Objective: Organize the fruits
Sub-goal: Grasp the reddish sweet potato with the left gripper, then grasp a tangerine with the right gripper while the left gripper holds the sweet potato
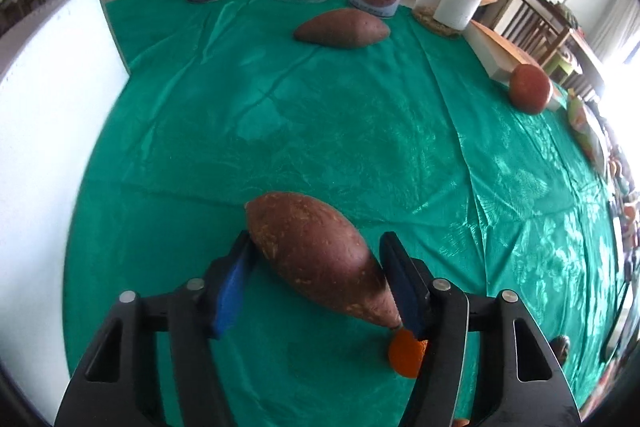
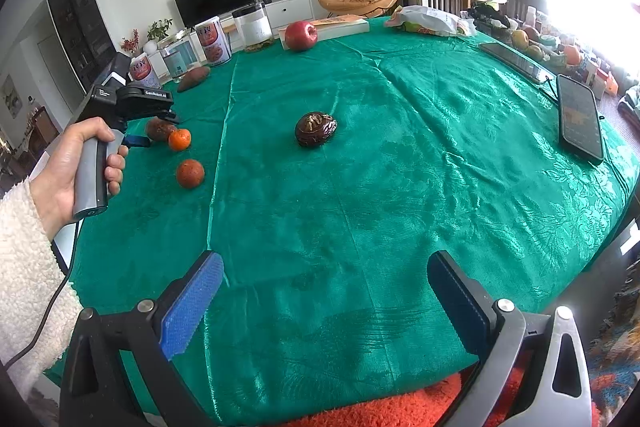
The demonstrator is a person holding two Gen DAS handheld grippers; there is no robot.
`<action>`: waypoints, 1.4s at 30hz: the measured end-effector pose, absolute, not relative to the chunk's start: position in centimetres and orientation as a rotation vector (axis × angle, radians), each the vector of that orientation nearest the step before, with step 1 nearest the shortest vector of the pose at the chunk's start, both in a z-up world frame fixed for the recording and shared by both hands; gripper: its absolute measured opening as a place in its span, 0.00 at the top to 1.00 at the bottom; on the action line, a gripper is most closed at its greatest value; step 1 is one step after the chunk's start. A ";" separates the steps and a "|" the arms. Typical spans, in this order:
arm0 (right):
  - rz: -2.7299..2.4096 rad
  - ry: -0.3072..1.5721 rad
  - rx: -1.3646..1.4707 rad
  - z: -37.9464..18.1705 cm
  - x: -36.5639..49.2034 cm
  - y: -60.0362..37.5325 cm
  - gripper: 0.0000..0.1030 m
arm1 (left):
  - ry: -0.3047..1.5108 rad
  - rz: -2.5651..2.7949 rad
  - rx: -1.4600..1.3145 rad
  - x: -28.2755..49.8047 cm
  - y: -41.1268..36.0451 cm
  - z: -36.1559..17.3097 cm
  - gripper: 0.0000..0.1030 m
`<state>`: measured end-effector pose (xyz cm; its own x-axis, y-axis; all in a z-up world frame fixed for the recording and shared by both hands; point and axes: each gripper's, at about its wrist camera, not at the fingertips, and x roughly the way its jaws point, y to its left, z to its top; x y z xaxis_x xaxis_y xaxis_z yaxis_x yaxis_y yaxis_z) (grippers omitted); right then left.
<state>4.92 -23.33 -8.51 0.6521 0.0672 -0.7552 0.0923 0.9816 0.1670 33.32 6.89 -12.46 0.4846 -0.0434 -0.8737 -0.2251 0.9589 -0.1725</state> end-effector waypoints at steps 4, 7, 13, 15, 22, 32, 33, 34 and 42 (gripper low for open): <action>-0.010 0.865 0.204 -8.6 5.0 -23.4 0.02 | 1.009 0.115 -0.268 32.2 7.7 -11.6 0.47; -0.010 0.863 0.206 -8.6 4.9 -23.5 0.02 | 0.966 0.102 -0.215 30.6 7.7 -10.3 0.49; -0.011 0.857 0.206 -8.4 4.8 -23.5 0.02 | 0.937 0.056 -0.255 24.8 8.1 -8.8 0.52; -0.012 0.854 0.206 -8.4 4.7 -23.5 0.02 | 0.951 0.040 -0.262 22.7 7.9 -9.2 0.53; -0.018 0.849 0.199 -8.3 4.5 -23.4 0.02 | 1.010 -0.020 -0.177 19.1 6.0 -11.7 0.59; -0.028 0.845 0.196 -8.2 4.3 -23.5 0.02 | 1.098 -0.054 -0.081 21.6 5.2 -12.4 0.58; -0.029 0.844 0.193 -8.2 4.3 -23.5 0.02 | 1.104 -0.051 -0.091 21.7 5.3 -12.3 0.59; -0.029 0.844 0.192 -8.2 4.3 -23.5 0.02 | 1.104 -0.051 -0.112 21.7 5.5 -12.3 0.59; -0.020 0.844 0.216 -8.2 4.3 -23.8 0.02 | 1.103 -0.088 -0.129 15.5 5.1 -12.0 0.60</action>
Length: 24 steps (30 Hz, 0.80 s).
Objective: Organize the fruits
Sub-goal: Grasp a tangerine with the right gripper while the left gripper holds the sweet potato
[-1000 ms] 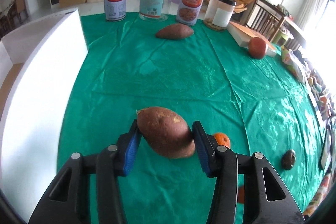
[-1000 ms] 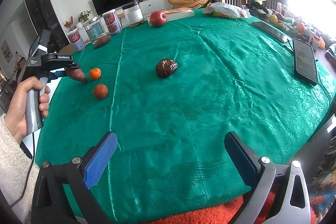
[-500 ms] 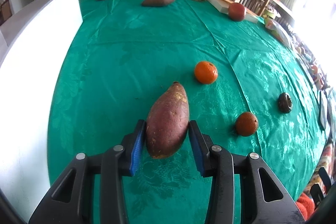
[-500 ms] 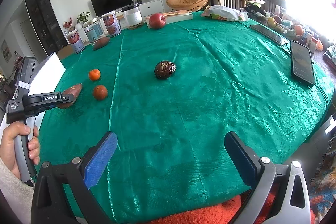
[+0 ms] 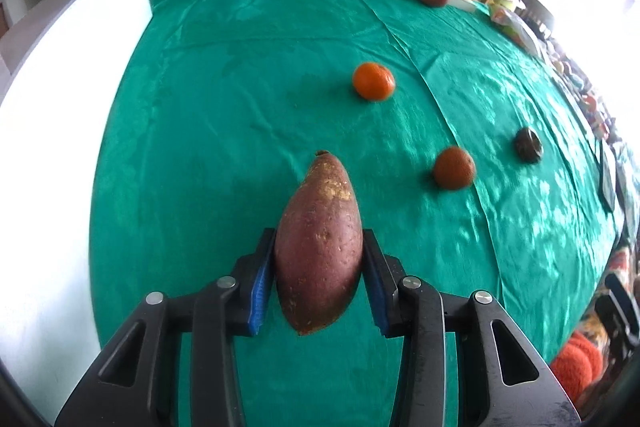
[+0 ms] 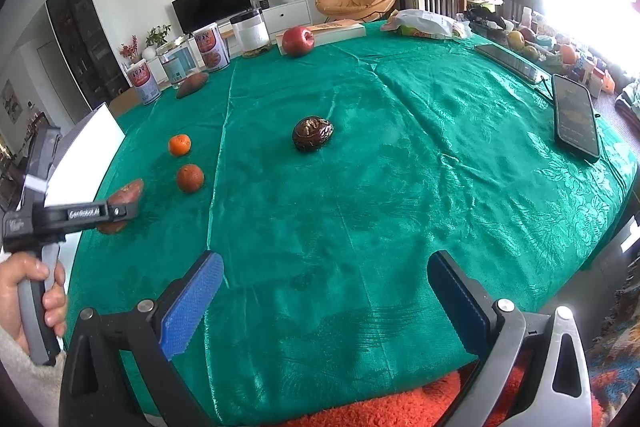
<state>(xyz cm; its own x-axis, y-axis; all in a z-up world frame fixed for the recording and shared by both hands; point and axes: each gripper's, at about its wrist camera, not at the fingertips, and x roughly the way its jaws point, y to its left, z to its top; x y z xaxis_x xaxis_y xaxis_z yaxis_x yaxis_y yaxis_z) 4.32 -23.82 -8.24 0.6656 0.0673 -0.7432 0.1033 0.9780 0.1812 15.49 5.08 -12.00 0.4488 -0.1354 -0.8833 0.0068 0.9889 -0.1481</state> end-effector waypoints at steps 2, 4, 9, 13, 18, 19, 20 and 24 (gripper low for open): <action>-0.018 0.847 0.223 -8.3 4.4 -23.9 0.02 | 1.112 -0.104 -0.113 13.4 4.8 -12.3 0.60; -0.018 0.849 0.225 -8.3 4.4 -23.9 0.02 | 1.105 -0.103 -0.090 11.8 4.6 -12.3 0.59; -0.026 0.852 0.219 -8.3 4.4 -23.9 0.02 | 1.075 -0.107 -0.076 10.7 4.6 -12.4 0.43; -0.027 0.860 0.229 -8.4 4.5 -24.1 0.02 | 1.064 -0.095 -0.071 10.7 4.7 -12.8 0.20; -0.026 0.881 0.231 -8.7 4.8 -24.1 0.02 | 1.052 -0.100 -0.027 10.6 4.2 -13.0 0.15; -0.027 0.883 0.229 -8.7 4.8 -24.1 0.02 | 1.049 -0.100 -0.020 10.6 4.1 -13.1 0.13; -0.027 0.885 0.228 -8.7 4.8 -24.1 0.02 | 1.047 -0.098 -0.012 10.6 4.1 -13.2 0.11; -0.027 0.893 0.233 -8.8 5.0 -24.2 0.02 | 1.037 -0.100 0.029 10.4 3.6 -13.4 0.08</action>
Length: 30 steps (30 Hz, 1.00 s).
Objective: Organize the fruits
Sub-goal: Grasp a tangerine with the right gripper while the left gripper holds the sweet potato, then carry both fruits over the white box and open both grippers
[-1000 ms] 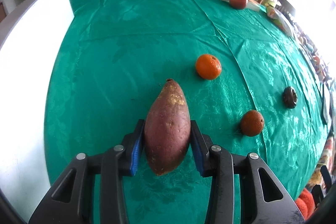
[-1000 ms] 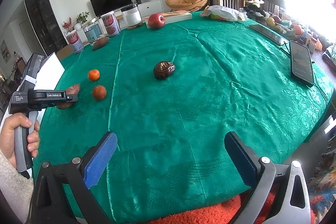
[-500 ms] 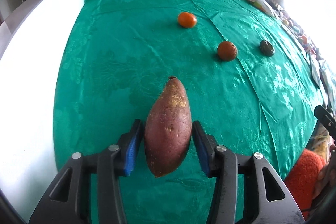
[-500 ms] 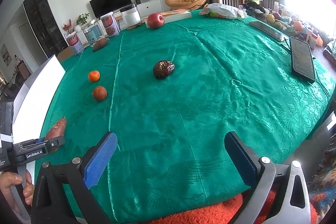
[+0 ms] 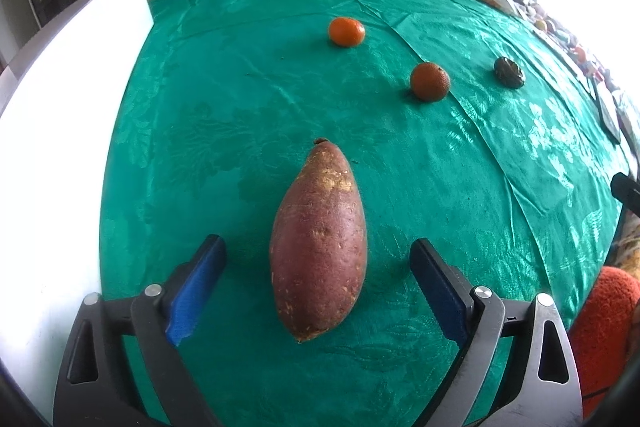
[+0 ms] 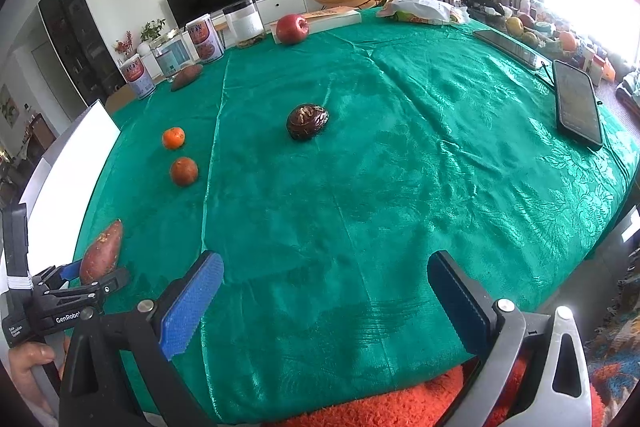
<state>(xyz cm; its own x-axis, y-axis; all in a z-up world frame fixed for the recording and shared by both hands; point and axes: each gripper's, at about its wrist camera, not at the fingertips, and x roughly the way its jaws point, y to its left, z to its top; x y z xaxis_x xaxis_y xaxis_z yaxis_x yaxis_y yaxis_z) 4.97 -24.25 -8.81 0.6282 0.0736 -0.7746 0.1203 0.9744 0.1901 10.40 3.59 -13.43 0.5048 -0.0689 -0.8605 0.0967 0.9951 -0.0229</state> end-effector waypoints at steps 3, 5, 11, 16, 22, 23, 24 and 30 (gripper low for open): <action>-0.022 0.905 0.248 -9.0 5.1 -24.5 0.02 | 1.028 -0.098 0.049 10.3 3.3 -13.6 0.07; -0.019 0.915 0.258 -9.1 5.3 -24.6 0.02 | 1.032 -0.099 0.031 10.4 3.6 -13.5 0.07; 0.137 0.916 0.154 -8.1 8.3 -21.0 0.02 | 1.014 -0.120 -0.072 10.4 5.2 -12.4 0.14; 0.341 0.899 0.004 -9.1 14.4 -14.3 0.08 | 1.039 -0.130 -0.061 10.7 5.1 -12.7 0.32; 0.408 0.960 -0.029 -12.4 19.5 -10.6 0.34 | 1.032 -0.159 -0.076 11.3 5.2 -12.4 0.59; 0.398 0.948 -0.051 -12.6 19.7 -10.3 0.47 | 1.028 -0.153 -0.072 11.3 5.2 -12.4 0.60; 0.395 0.945 -0.060 -12.6 19.8 -10.3 0.57 | 1.024 -0.148 -0.067 11.2 5.2 -12.4 0.60; 0.421 0.960 0.101 -10.9 17.5 -12.9 0.72 | 1.018 -0.190 -0.173 10.0 6.4 -10.9 0.60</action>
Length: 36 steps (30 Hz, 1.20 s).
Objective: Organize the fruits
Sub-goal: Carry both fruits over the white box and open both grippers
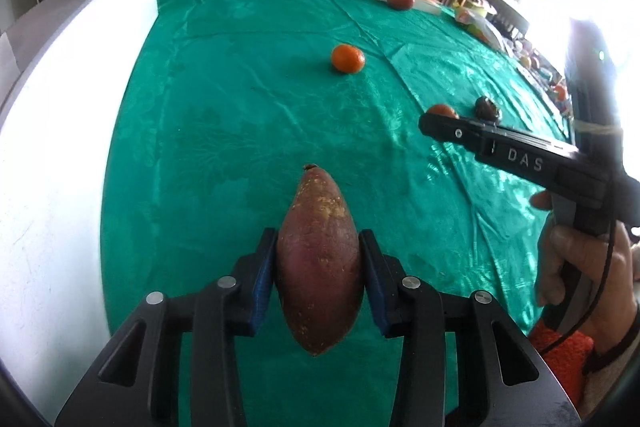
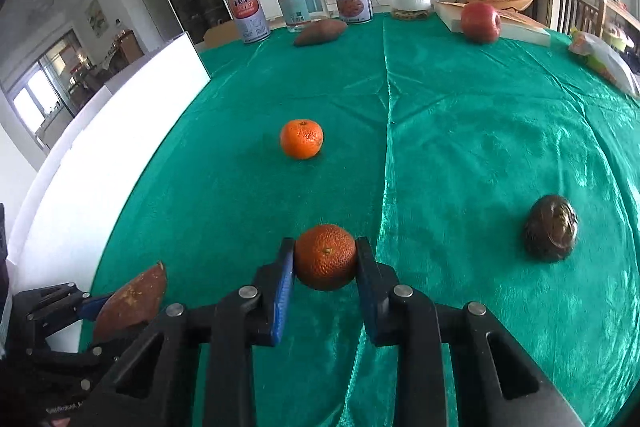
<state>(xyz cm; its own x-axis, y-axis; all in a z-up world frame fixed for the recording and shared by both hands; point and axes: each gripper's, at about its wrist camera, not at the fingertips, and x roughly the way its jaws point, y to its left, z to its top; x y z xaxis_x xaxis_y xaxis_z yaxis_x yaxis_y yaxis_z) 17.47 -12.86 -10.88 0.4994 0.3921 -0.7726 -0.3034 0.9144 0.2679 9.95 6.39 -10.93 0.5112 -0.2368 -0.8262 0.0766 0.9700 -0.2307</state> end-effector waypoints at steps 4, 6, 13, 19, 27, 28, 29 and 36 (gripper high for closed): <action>0.444 1.027 0.142 -9.7 14.6 -13.2 0.72 | 0.995 -0.290 -0.281 7.7 7.2 -7.1 0.60; 0.474 1.056 0.154 -8.7 13.4 -12.6 0.72 | 0.979 -0.346 -0.345 6.1 8.1 -4.5 0.60; 0.737 1.017 0.181 -0.9 10.3 -4.6 0.72 | 0.811 -0.380 -0.454 0.8 14.8 6.1 0.60; 0.977 0.984 0.090 2.2 7.5 7.1 0.71 | 0.798 -0.110 -0.509 -1.0 24.5 6.0 0.60; 1.050 1.084 -0.105 -2.2 5.9 18.2 0.71 | 0.935 0.256 -0.538 -1.0 33.1 -3.4 0.60; 1.050 1.095 -0.122 -2.6 5.9 19.1 0.71 | 0.948 0.275 -0.546 -1.1 33.6 -4.2 0.60; 1.049 1.104 -0.134 -3.0 6.0 19.7 0.71 | 0.958 0.291 -0.552 -1.2 34.0 -4.8 0.60; 1.022 1.073 -0.140 -3.1 6.4 20.8 0.58 | 0.961 0.390 -0.498 -1.5 34.4 -5.4 0.41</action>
<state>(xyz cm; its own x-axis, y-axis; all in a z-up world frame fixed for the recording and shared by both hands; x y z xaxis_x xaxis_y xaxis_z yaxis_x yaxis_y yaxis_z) 6.38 20.78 -3.08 0.0902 0.6216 -0.7781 -0.7465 0.5594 0.3603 -1.49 34.45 -5.37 0.5192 0.0955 -0.8493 -0.5234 0.8211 -0.2277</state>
